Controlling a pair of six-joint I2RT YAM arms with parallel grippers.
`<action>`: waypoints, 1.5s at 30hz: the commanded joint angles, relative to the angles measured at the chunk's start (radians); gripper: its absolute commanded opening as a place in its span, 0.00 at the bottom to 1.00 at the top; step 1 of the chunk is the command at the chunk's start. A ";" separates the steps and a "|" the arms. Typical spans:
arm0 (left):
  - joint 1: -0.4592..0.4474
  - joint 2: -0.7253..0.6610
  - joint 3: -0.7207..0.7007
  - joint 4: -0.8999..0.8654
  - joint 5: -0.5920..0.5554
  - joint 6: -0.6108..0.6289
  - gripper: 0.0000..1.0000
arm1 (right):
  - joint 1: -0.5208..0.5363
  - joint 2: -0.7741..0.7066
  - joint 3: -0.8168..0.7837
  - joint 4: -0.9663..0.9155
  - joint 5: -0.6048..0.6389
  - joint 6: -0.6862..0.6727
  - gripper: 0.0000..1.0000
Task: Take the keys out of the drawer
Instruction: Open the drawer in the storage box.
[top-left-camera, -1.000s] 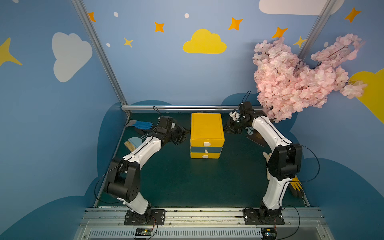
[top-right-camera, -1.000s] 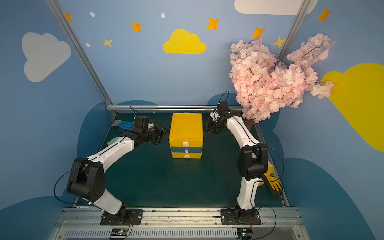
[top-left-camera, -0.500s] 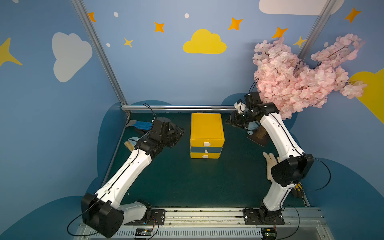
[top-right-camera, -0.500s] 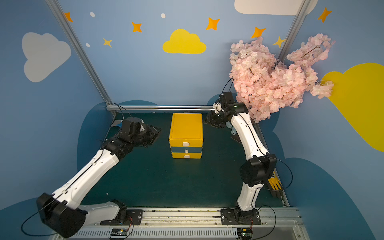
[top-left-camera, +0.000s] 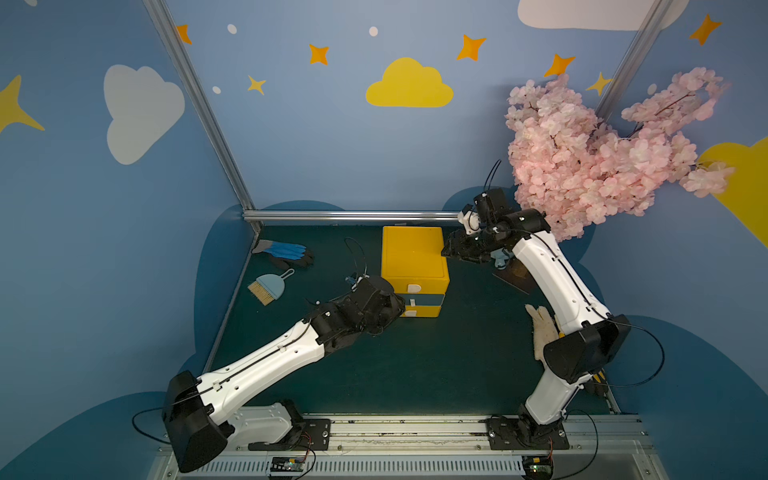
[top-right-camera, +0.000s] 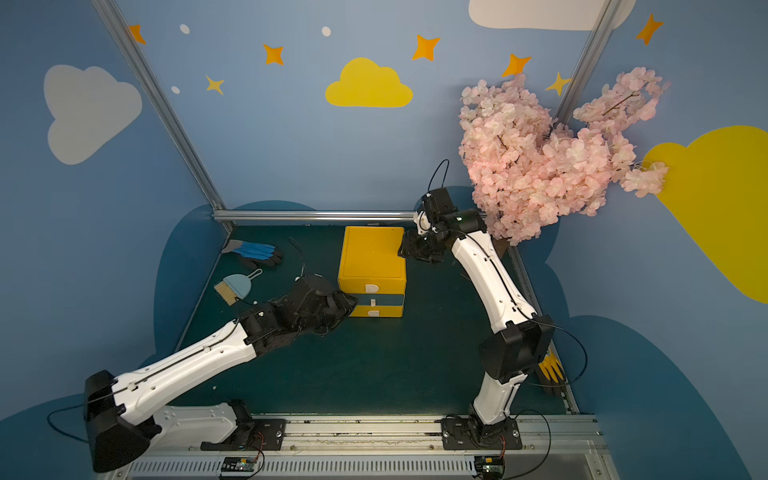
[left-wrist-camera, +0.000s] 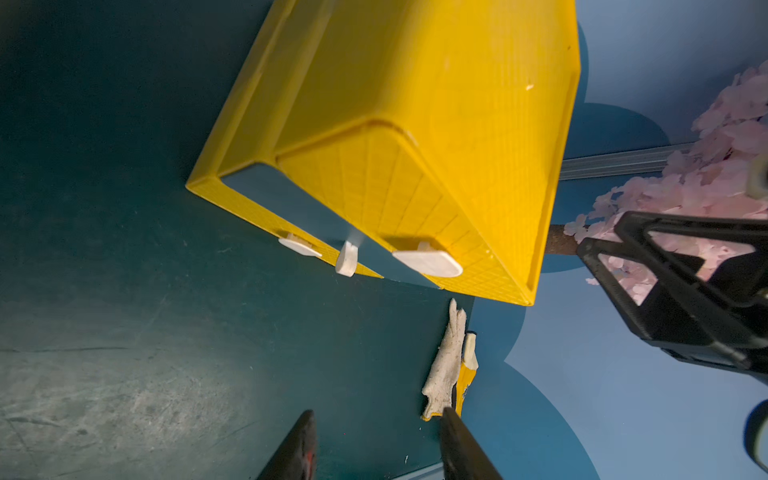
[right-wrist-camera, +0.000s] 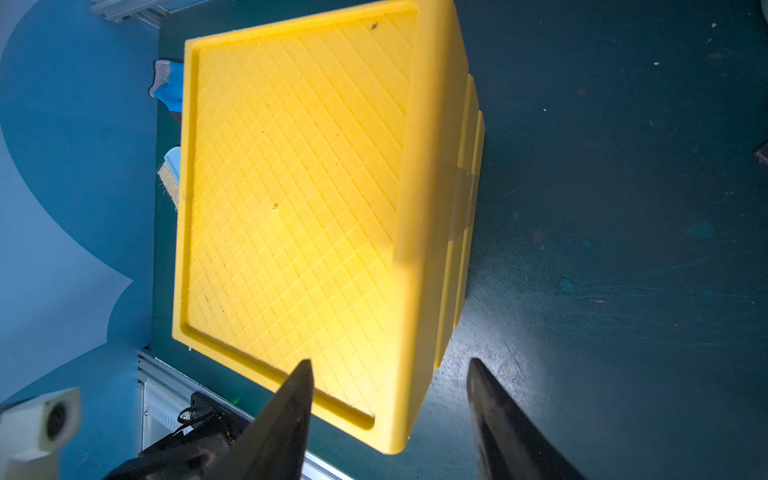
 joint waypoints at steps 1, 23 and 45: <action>-0.031 0.051 0.006 0.096 -0.058 -0.092 0.49 | 0.001 -0.007 -0.021 -0.038 0.014 0.028 0.59; -0.048 0.206 0.015 0.312 -0.214 -0.333 0.49 | 0.006 -0.024 -0.159 0.028 -0.117 0.055 0.49; -0.061 0.247 0.020 0.339 -0.326 -0.498 0.48 | 0.005 -0.043 -0.166 0.025 -0.142 0.013 0.49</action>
